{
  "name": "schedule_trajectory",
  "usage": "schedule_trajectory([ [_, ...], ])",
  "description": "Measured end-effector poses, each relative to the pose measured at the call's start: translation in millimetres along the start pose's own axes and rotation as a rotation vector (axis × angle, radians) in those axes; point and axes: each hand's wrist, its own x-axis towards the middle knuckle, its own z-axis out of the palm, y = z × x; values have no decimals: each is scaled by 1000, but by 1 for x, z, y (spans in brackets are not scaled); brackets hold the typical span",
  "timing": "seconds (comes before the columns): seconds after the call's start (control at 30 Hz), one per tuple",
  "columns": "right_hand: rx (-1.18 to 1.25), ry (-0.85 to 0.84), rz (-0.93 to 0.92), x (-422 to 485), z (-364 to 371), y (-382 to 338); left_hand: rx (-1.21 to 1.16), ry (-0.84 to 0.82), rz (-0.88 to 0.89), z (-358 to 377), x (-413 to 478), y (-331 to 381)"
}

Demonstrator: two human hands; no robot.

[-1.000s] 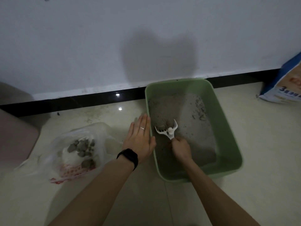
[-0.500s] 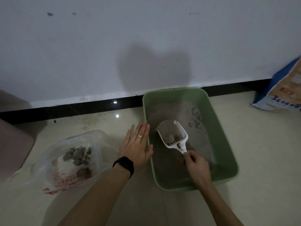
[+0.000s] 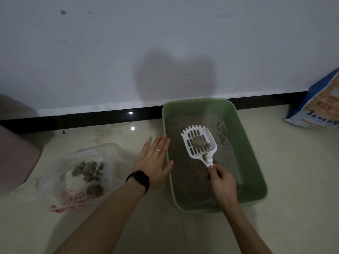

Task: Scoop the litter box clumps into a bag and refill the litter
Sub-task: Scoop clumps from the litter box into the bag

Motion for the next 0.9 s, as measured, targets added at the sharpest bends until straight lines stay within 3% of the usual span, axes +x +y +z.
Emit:
schedule_trajectory([
  [0.27,36,-12,-28,-10,-16,-16,36,-36,131,-20,0,-34],
  [0.37,67,-60,-100,-19,-20,-36,100,-27,56,-34,-11,-83],
  [0.57,5,-270,-232,-50,14,-88,207,-198,-59,-55,-80,-201],
  [0.77,-334,-472,-501,-83,93,-134,201,-351,-225,-31,-156,-250],
  [0.9,-850,-393,-882,-93,143,-148,194,-405,-282,-20,-168,-250],
])
